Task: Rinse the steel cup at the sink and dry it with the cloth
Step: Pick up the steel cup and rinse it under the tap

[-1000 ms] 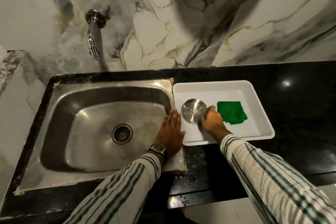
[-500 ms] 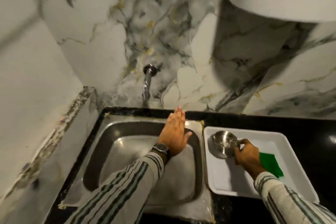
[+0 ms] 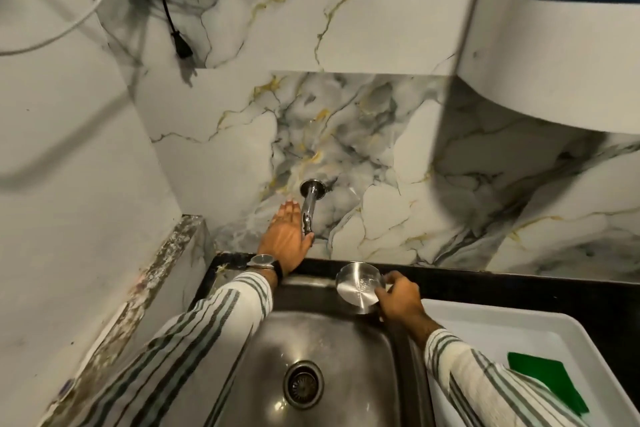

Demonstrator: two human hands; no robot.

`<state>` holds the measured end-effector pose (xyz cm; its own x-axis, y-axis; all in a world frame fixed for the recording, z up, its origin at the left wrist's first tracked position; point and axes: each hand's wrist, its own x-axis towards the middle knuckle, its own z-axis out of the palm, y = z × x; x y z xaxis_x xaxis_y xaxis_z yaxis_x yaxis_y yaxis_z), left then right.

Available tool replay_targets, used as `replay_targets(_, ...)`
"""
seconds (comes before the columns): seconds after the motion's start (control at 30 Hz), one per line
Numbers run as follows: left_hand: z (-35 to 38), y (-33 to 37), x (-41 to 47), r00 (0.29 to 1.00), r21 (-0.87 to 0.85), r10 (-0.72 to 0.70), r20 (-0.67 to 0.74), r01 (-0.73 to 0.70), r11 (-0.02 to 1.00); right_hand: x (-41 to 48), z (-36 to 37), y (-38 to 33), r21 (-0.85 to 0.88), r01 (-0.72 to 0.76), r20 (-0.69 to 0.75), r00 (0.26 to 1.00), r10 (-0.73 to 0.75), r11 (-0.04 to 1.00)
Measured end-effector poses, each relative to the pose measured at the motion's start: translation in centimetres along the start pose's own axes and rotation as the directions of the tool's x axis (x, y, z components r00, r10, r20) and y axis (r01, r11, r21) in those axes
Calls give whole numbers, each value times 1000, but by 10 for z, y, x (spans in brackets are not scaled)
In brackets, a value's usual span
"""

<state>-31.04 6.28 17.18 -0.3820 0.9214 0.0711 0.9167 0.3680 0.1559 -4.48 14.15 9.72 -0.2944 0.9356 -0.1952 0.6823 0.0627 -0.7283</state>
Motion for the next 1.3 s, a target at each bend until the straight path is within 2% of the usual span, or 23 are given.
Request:
replay_targets(0.3,17,16,19,994,-183,-91,-57,79,980,16,72,-42,25,5,101,995,-8,1000)
replay_targets(0.63,8,-7,24,1000,-424,9,-27,-20,905,26,96,-63,-14,20,155,988,-18,1000)
replay_targets(0.97,-4,-18,31,989,-349,118,90,-80,934,28,94,-62,-44,43,197,980,-34,998)
replay_targets(1.3,0,-18,40,987,-270,84,134,-45,962,23,91,-57,-21,2,255,967,3,1000)
